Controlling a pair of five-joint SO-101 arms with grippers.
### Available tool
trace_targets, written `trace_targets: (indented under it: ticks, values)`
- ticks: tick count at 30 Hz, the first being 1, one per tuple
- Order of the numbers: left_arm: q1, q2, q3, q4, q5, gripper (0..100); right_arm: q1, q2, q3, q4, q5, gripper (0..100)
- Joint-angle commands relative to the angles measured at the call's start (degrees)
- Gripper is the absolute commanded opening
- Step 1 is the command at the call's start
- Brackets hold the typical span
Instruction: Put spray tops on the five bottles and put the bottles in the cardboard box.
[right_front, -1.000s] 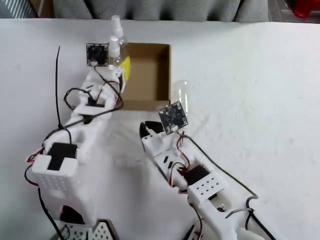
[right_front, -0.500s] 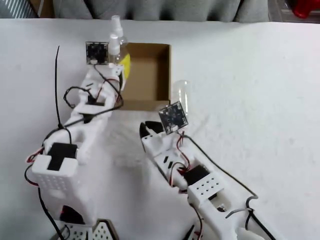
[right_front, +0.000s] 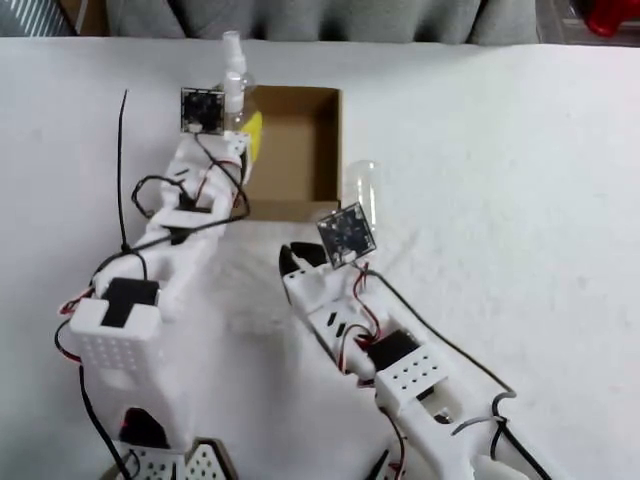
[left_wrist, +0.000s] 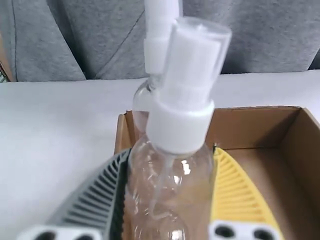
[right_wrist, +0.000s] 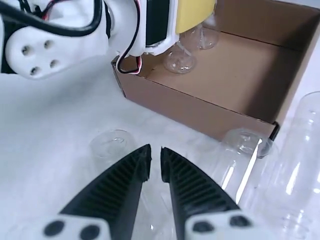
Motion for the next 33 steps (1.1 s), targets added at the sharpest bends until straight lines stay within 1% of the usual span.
trace_targets:
  ticks: [1,8,10,14,16,33]
  values:
    - [-0.3,-0.5,-2.2,-1.5,-1.1,11,-0.5,0.1,-2.8,0.4,0.9,1.6]
    - [-0.6,-0.5,-2.1,-1.5,-1.2,11,-0.5,0.1,-2.8,0.4,0.9,1.6]
    - [-0.6,-0.6,-2.1,-1.5,-1.1,15,-0.5,0.1,-2.8,0.4,0.9,1.6]
    - [-0.6,-0.8,-0.6,-1.4,-0.8,25,-0.5,0.1,-2.8,0.4,0.9,1.6]
    - [-0.5,-0.9,-0.3,-1.5,-0.8,28,-0.4,0.1,-2.8,0.4,0.9,1.6]
    - [-0.7,-1.0,0.3,-1.8,-0.7,28,-0.4,0.1,-2.8,0.4,0.9,1.6]
